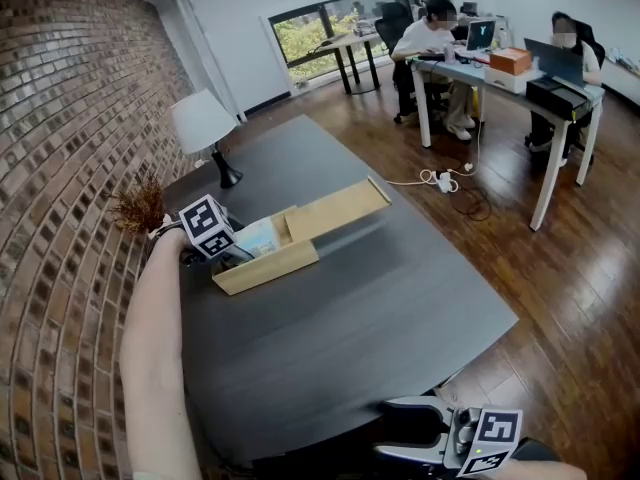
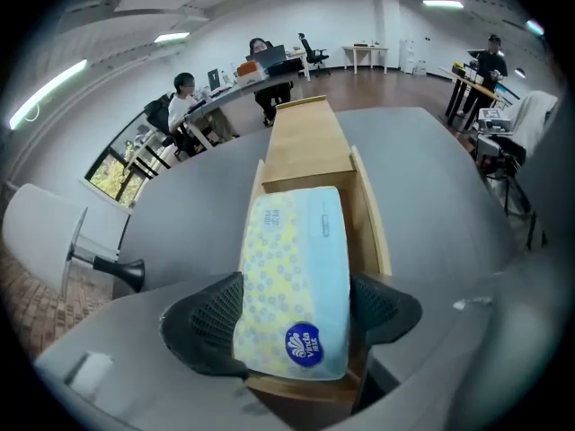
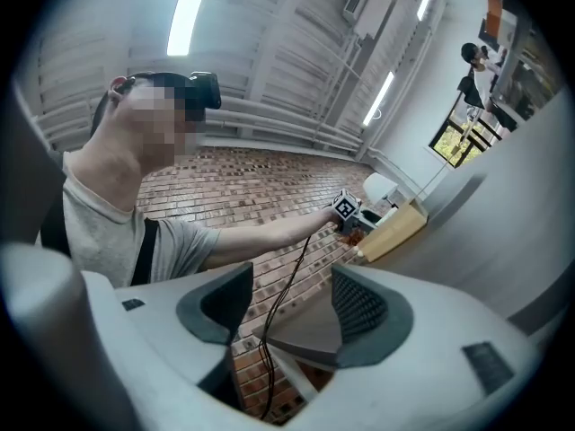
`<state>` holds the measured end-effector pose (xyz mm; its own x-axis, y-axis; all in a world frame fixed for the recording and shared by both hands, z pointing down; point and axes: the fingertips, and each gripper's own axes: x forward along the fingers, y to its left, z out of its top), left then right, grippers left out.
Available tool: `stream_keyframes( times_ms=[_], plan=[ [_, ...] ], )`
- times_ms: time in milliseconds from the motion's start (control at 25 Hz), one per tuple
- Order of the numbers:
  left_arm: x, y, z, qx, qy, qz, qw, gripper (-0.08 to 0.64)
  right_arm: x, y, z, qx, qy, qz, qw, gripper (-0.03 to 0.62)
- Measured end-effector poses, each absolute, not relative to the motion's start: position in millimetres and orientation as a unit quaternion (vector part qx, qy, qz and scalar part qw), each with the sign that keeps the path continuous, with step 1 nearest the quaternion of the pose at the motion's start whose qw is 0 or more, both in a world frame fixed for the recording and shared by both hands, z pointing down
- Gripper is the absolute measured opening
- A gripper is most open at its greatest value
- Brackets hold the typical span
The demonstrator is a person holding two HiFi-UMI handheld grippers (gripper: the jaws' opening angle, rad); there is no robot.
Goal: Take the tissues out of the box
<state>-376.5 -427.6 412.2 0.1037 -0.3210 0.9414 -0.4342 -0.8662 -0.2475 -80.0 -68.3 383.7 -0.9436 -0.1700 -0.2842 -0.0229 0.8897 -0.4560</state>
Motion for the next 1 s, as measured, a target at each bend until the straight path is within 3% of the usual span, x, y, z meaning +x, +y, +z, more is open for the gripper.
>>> stream_keyframes(
  times_ms=[360,560,680,840,1000],
  plan=[
    [-377,-429,402,0.749,-0.278,0.602,-0.021,0.324,-83,-68,379,-0.038,0.955,-0.244,0.165,0.272],
    [-371,-427,339,0.791,-0.328,0.515,-0.036,0.322,-85,-65,381,-0.036,0.956,-0.242,0.164,0.272],
    [-355,-408,274,0.857,-0.364,0.361,-0.046,0.324,-87,-63,380,-0.030,0.955,-0.245,0.165,0.272],
    [-339,-337,192,0.927,-0.366,0.055,-0.055,0.324,-89,-61,379,-0.023,0.952,-0.253,0.168,0.272],
    [-344,-239,172,0.914,-0.337,-0.223,-0.020,0.324,-90,-54,378,-0.015,0.953,-0.251,0.168,0.272]
  ],
)
